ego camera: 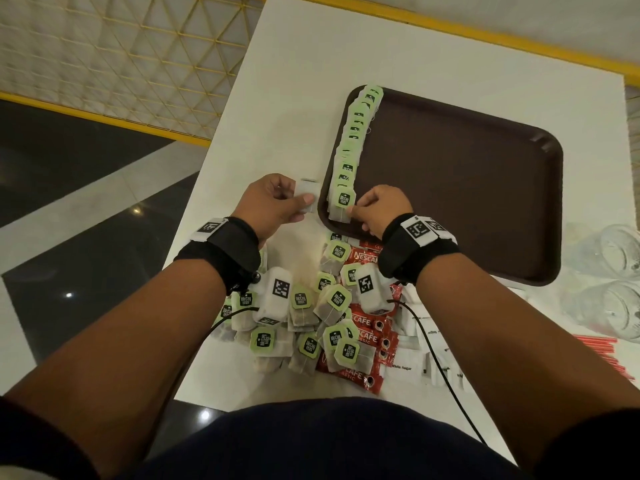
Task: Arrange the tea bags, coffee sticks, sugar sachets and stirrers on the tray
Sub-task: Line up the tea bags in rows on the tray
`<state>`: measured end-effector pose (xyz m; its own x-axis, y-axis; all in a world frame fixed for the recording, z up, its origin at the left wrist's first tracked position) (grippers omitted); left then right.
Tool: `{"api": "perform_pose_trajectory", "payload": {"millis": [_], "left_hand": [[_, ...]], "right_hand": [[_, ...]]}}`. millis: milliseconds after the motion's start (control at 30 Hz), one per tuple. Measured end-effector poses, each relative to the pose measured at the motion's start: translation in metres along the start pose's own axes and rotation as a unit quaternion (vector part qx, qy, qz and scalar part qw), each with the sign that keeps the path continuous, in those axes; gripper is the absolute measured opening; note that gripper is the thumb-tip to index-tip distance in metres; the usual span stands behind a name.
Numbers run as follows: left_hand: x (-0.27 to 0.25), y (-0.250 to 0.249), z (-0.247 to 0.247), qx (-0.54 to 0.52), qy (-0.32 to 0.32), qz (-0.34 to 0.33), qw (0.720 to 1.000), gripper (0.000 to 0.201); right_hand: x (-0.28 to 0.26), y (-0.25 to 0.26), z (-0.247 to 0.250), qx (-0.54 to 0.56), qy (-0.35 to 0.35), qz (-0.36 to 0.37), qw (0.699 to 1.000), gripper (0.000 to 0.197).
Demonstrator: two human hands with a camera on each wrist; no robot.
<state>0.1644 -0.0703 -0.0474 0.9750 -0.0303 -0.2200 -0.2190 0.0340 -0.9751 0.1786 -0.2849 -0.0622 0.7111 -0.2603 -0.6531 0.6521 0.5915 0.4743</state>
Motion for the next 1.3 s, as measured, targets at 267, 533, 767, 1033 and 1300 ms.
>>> {"api": "perform_pose_trajectory", "payload": {"millis": [267, 533, 767, 1033, 1300], "left_hand": [[-0.006, -0.008, -0.016, 0.025, 0.032, -0.013, 0.999, 0.025], [-0.008, -0.008, -0.019, 0.076, 0.055, -0.018, 0.995, 0.026], [-0.013, -0.003, 0.000, 0.106, 0.042, -0.016, 0.993, 0.021], [-0.020, 0.000, 0.016, 0.101, 0.031, -0.016, 0.994, 0.017], [-0.025, -0.002, 0.033, 0.165, 0.018, -0.034, 0.985, 0.009]], "right_hand": [[-0.031, 0.030, -0.002, 0.120, 0.102, 0.060, 0.986, 0.040], [-0.027, 0.016, -0.006, 0.185, 0.125, 0.042, 0.974, 0.026], [-0.014, 0.002, 0.000, 0.064, 0.068, 0.043, 0.995, 0.017], [-0.006, 0.004, 0.001, 0.013, 0.022, 0.040, 0.999, 0.022], [-0.012, 0.004, 0.007, -0.044, -0.001, 0.036, 0.998, 0.026]]}}
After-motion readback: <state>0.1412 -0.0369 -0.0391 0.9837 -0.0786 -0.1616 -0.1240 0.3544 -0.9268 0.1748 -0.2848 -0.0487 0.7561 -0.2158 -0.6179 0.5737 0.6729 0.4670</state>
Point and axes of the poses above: each hand's wrist, its own x-axis towards the middle knuckle, its own z-axis out of the back of the hand, y = z × x, the point moved 8 cm from there along x, towards the middle knuckle, and after that the axes turned 13 degrees about -z, right-handed, at the moved point
